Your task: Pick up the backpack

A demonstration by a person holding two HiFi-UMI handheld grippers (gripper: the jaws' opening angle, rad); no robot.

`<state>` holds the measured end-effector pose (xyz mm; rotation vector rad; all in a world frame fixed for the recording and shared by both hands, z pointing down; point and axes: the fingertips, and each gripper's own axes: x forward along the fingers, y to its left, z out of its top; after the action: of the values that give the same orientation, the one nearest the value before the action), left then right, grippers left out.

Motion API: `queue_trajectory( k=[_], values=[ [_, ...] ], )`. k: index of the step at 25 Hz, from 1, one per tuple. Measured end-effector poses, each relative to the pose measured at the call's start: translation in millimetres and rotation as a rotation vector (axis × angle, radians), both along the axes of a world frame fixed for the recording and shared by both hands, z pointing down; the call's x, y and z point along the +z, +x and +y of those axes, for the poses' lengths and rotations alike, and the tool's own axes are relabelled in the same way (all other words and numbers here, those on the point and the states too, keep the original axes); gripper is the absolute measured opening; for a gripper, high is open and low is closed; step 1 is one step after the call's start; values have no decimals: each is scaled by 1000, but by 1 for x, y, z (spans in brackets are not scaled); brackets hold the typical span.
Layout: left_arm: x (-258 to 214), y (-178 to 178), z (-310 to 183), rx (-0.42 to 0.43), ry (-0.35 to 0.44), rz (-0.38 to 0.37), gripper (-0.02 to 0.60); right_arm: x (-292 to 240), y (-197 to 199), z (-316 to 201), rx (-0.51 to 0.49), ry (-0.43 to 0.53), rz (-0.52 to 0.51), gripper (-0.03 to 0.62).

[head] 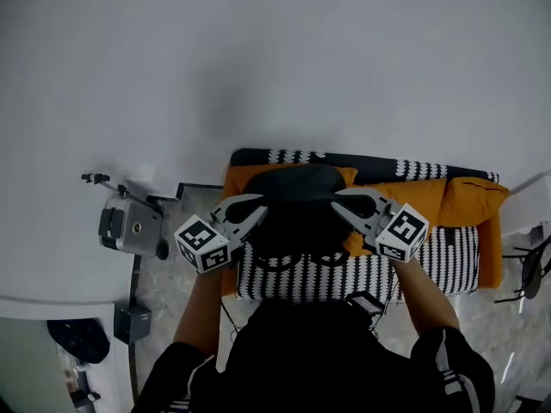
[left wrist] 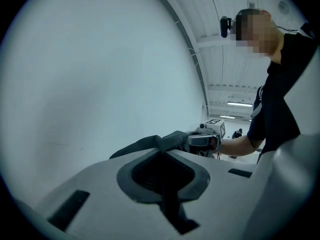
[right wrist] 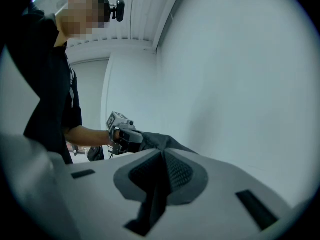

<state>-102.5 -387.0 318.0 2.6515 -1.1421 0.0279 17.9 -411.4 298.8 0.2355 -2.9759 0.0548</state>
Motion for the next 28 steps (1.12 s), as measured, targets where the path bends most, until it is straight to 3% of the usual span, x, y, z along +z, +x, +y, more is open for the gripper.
queue_trajectory(
  k=[28],
  values=[
    [-221,0,-9,33,336,-36,31,-211,3,3,-7,285,-186,37]
  ],
)
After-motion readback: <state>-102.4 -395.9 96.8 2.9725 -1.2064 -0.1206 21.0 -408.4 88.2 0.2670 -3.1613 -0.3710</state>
